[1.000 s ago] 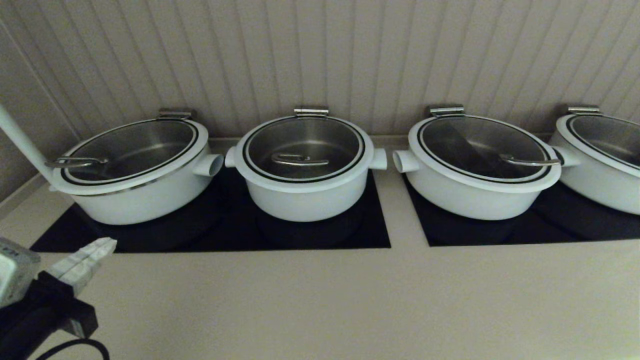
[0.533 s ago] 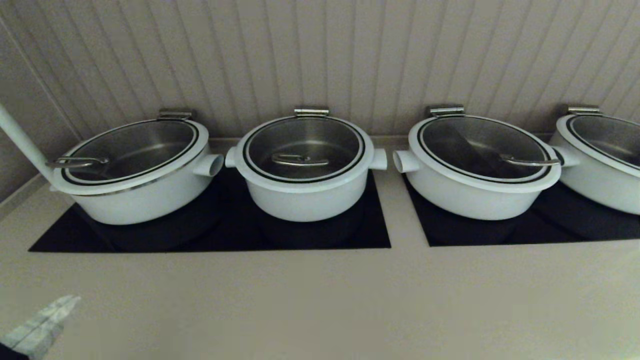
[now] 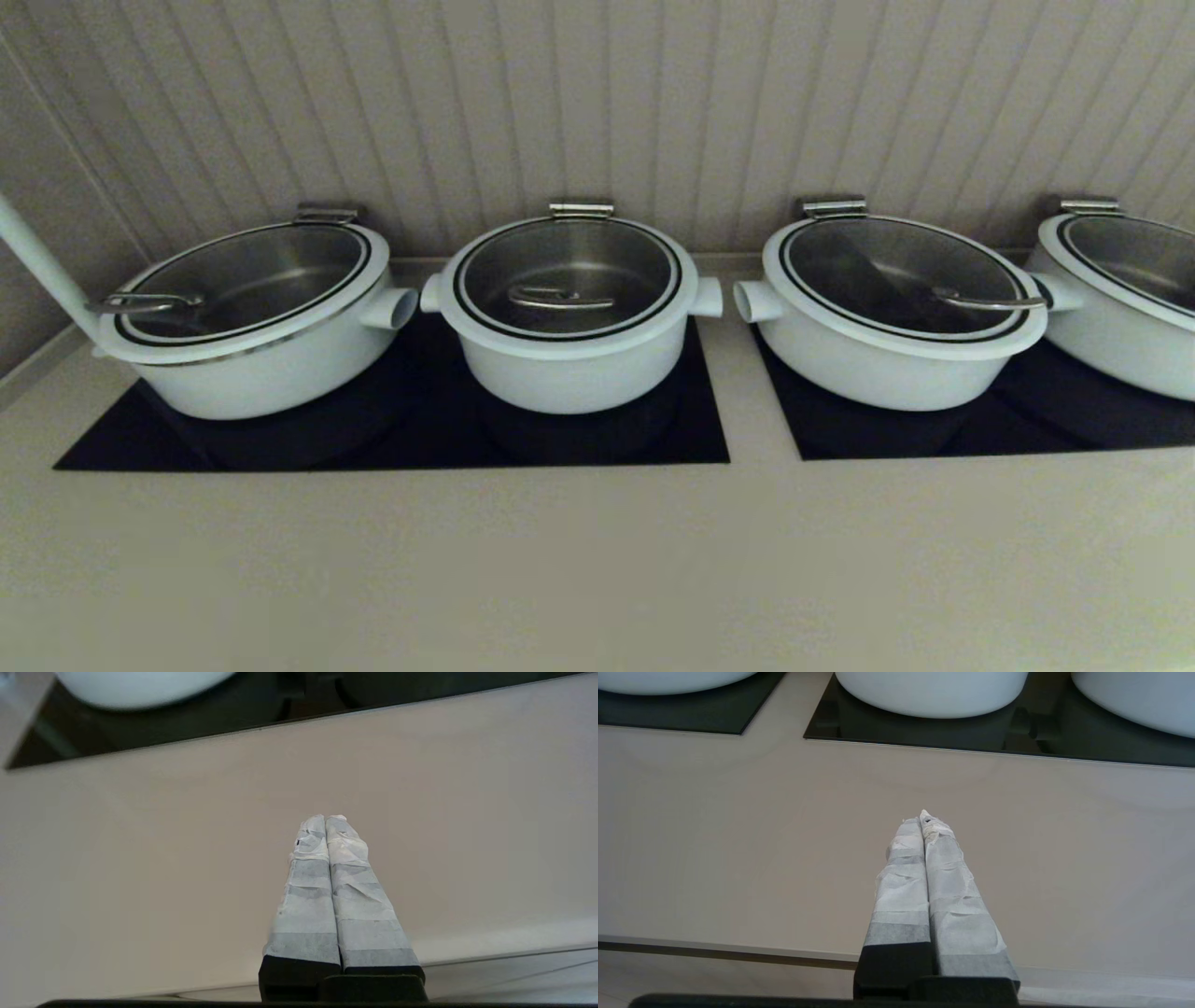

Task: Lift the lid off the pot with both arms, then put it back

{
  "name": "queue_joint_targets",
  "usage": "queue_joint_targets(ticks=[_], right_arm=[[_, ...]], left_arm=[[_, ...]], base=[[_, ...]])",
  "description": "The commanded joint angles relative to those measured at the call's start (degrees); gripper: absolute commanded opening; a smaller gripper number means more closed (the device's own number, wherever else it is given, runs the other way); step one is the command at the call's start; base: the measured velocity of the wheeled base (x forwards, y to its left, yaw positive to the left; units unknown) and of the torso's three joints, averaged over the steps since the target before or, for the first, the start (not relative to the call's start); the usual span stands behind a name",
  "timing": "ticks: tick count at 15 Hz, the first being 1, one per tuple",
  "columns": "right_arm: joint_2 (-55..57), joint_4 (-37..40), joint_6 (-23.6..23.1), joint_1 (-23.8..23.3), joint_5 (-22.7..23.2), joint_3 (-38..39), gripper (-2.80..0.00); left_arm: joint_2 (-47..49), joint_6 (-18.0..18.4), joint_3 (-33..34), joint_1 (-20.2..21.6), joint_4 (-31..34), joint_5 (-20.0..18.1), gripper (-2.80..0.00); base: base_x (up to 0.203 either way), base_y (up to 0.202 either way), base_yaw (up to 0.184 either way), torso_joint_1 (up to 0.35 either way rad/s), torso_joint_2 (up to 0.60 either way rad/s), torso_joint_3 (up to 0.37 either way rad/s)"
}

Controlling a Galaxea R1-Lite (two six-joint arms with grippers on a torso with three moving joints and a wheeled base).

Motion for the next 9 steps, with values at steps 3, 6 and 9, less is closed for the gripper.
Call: queue_joint_targets(ticks=[3,6,9], right_arm=[[0.0,0.0,-0.1,0.0,0.0,0.0,-2.80],[0.0,0.0,-0.1,0.0,0.0,0.0,-2.80],[0.0,0.0,-0.1,0.0,0.0,0.0,-2.80]], left_arm=[[-6.4,-2.3,0.0,-1.3,1.5,0.3,-2.80],[-13.3,-3.6,-0.4,-2.3,4.6,1.8,-2.80],[-17.1,-1.4,-0.1,-2.4,5.3,4.6,-2.80]], base=[[0.000,0.000,0.000,0.000,0.00,0.000],[0.000,0.000,0.000,0.000,0.00,0.000],[0.000,0.000,0.000,0.000,0.00,0.000]])
